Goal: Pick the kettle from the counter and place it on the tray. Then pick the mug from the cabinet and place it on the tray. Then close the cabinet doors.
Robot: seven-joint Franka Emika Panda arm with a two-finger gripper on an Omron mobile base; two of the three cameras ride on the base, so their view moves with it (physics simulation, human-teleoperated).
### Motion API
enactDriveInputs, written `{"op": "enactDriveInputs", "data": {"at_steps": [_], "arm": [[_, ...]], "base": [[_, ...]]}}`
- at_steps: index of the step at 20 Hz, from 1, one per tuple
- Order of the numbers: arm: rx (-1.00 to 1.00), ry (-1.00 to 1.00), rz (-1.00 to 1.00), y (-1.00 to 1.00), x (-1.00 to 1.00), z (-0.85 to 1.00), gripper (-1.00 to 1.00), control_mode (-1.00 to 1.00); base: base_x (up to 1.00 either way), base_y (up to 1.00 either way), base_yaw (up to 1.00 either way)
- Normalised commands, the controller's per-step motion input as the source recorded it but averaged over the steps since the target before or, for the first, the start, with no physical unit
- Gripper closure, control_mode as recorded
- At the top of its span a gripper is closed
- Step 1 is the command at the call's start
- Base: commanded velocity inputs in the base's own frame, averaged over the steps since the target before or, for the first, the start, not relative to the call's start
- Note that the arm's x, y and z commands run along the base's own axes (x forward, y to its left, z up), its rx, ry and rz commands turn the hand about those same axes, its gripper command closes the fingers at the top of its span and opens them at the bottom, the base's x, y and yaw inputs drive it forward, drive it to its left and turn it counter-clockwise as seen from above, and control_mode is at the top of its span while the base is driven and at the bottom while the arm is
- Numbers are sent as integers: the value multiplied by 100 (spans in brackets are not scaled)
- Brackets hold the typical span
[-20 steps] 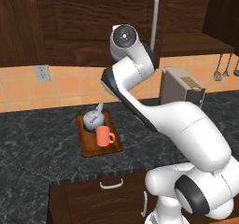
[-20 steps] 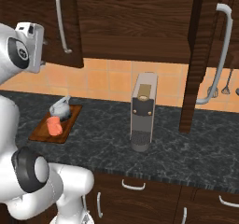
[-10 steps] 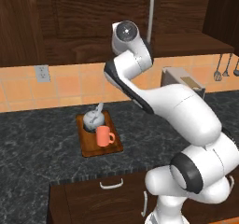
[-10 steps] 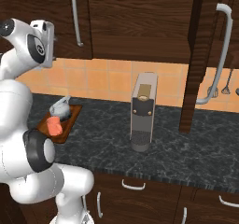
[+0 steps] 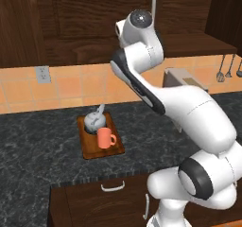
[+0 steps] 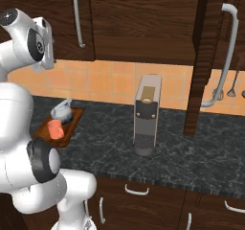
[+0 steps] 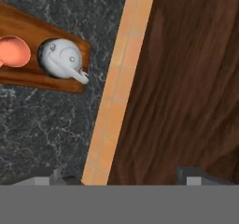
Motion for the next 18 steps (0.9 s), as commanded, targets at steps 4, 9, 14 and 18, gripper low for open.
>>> {"op": "enactDriveInputs", "data": {"at_steps": [4,9,14,18], "arm": [[-7,0,5,0,-91,0,-100,-100],[-5,0,2,-7,-95,-2,-100,-100],[0,0,0,-34,-70,0,-100,-100],[0,0,0,-29,-67,1,-100,-100]], "base": [[0,0,0],[0,0,0],[0,0,0],[0,0,0]]}}
